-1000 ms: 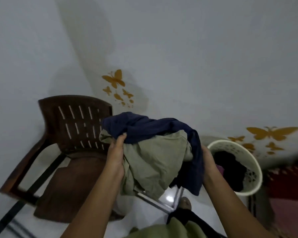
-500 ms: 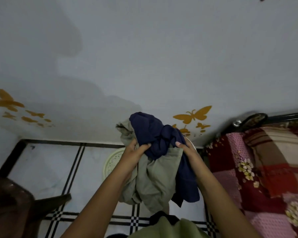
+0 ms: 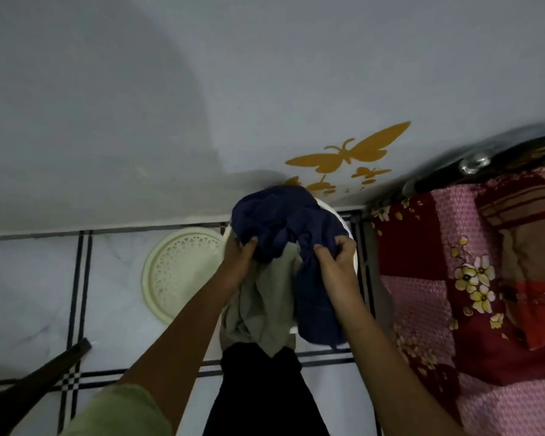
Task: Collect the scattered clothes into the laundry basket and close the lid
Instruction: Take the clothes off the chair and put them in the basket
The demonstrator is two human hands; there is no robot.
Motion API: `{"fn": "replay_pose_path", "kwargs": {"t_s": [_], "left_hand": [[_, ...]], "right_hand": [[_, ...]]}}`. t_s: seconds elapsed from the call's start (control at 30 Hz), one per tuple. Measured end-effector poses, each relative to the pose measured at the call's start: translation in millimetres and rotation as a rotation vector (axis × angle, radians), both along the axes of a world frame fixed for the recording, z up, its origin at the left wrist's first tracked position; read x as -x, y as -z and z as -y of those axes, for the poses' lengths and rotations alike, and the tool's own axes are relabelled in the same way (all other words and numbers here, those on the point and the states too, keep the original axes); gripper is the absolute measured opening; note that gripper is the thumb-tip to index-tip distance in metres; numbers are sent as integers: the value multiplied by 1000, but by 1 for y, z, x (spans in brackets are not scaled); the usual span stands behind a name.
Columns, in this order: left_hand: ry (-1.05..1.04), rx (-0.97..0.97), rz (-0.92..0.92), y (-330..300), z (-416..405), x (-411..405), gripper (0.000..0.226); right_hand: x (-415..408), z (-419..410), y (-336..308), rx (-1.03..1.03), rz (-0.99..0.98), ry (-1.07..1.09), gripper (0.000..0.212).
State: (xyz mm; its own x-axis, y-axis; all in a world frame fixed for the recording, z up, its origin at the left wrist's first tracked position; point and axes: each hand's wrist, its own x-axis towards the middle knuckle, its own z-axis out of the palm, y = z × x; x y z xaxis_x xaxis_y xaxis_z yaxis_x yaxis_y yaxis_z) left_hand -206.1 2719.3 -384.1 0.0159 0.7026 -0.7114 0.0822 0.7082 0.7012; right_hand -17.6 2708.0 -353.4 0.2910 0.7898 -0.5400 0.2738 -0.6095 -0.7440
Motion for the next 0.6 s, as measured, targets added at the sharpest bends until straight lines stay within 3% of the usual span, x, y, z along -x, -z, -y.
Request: {"fn": "replay_pose_path", "kwargs": {"t_s": [0.07, 0.13, 0.27, 0.37, 0.5, 0.6], "left_hand": [[211, 38, -174, 65, 0, -1, 73], [376, 133, -239, 114, 10, -6, 61], [835, 1, -438, 177, 45, -18, 60], [1029, -67, -590, 233, 59, -20, 64], [1177, -28, -603, 281, 38, -29, 50], [1200, 88, -565, 286, 14, -34, 43]], "right_hand": [[5, -5, 58, 149, 88, -182, 43], [3, -4, 113, 327, 166, -426, 61], [-3, 16, 209, 439, 409, -806, 68], [-10, 18, 261, 490, 573, -863, 79], [-25, 0, 308, 581, 528, -850, 91], [-35, -9, 328, 605, 515, -915, 87]]}}
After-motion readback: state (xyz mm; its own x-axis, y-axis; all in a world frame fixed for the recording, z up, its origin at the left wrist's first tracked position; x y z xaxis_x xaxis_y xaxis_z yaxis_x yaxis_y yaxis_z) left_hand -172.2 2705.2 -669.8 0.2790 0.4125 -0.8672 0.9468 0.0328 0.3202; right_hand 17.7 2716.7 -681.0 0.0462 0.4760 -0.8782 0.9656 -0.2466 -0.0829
